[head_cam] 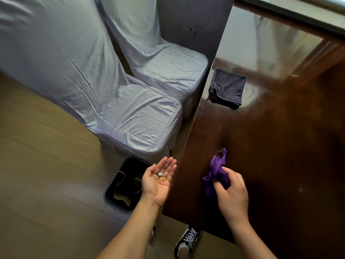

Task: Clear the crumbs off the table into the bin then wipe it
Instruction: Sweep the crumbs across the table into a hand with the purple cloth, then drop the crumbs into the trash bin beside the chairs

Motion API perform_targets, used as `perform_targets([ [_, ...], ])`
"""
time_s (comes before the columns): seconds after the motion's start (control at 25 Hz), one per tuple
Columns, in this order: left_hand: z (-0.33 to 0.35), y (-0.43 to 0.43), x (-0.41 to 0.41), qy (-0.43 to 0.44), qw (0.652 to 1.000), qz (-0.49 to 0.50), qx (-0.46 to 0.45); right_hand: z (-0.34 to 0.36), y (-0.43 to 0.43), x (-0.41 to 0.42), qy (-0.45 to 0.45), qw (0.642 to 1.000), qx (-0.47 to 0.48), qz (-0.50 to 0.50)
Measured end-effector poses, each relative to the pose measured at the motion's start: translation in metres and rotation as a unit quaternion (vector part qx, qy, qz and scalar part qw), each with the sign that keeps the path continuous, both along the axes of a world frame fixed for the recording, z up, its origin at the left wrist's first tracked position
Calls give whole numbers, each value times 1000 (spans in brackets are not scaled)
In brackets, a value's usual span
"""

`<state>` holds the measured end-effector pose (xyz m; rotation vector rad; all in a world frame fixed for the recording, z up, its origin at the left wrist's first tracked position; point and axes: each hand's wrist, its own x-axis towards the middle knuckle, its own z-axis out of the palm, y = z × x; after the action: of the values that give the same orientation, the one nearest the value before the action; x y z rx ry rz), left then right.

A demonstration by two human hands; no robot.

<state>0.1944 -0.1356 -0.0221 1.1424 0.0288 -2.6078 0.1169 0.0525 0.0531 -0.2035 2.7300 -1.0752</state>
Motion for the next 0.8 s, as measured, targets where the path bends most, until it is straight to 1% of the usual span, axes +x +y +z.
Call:
perform_targets([
  [0.04,1,0,0,-1,1000,-1,0,-2,-10,4,-2,1000,10,19],
  [0.12,2,0,-1,-2,1000,-3,-5,-2,-34,21,0,996,11,91],
  [0.2,4,-1,0,-8,1000,-17,-19,0,-60,41,-22,984,-13,175],
  [0.28,4,-1,3,1,1000,-26,-17,3,-79,54,-57,972,-61,218],
  [0.4,0,-6,16,5,999,-36,-4,5,-86,55,-66,968,-122,209],
  [0.6,-20,-32,55,-32,999,30,-7,9,-72,38,-64,968,-145,194],
  [0.68,-33,-46,77,-85,995,41,-40,8,-69,34,-64,968,-141,196],
  [0.8,-54,-69,105,-182,977,47,-97,4,-66,32,-68,970,-136,190],
])
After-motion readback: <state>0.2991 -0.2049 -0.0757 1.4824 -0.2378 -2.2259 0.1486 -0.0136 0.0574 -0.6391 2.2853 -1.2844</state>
